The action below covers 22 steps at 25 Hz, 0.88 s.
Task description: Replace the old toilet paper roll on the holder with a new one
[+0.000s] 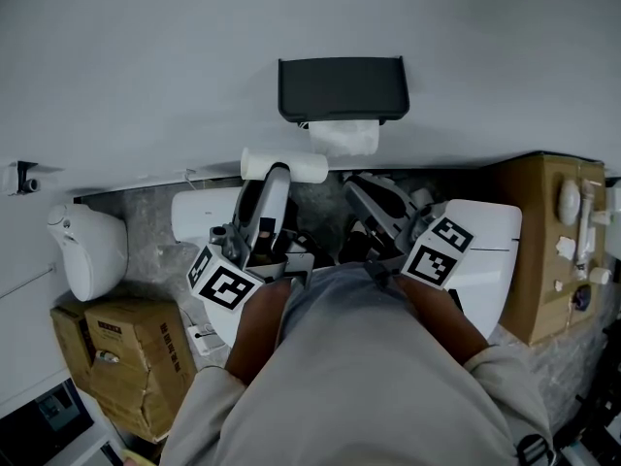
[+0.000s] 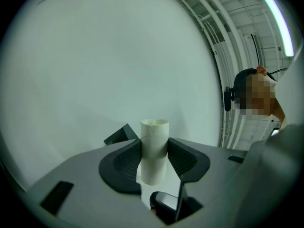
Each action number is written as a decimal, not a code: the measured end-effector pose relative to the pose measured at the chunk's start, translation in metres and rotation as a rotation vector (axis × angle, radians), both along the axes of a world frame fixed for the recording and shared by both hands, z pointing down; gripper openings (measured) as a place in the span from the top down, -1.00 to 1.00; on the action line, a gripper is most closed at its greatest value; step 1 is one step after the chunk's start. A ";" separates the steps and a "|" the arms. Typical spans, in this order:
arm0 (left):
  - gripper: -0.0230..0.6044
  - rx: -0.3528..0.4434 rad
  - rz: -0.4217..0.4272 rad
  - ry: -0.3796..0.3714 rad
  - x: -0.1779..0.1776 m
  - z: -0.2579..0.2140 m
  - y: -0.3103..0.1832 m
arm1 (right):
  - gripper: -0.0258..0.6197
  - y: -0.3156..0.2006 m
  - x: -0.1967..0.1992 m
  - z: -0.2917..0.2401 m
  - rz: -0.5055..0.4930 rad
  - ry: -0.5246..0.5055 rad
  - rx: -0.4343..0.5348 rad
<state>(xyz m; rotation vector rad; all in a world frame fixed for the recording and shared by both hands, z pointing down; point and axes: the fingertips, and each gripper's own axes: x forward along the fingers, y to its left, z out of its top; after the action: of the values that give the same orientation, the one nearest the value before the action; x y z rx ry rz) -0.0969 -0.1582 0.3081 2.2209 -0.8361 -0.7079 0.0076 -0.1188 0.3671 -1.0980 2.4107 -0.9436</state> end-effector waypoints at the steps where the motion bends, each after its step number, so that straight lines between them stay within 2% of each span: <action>1: 0.38 0.003 -0.002 -0.003 0.000 -0.002 0.001 | 0.82 0.001 -0.001 -0.002 -0.003 0.016 0.013; 3: 0.38 0.008 -0.007 -0.011 0.000 -0.004 0.002 | 0.87 0.003 -0.003 -0.005 -0.012 0.051 0.036; 10: 0.38 0.048 -0.024 -0.088 0.000 -0.018 0.001 | 0.87 0.012 -0.017 -0.014 -0.058 0.142 0.116; 22: 0.38 0.146 -0.056 -0.276 0.007 -0.051 -0.026 | 0.87 0.020 -0.026 -0.026 -0.103 0.165 0.193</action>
<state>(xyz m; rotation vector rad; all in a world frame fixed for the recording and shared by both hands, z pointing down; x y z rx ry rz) -0.0903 -0.1840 0.2570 2.4720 -1.0125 -0.5080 -0.0183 -0.0983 0.3409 -1.0263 2.6488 -0.6549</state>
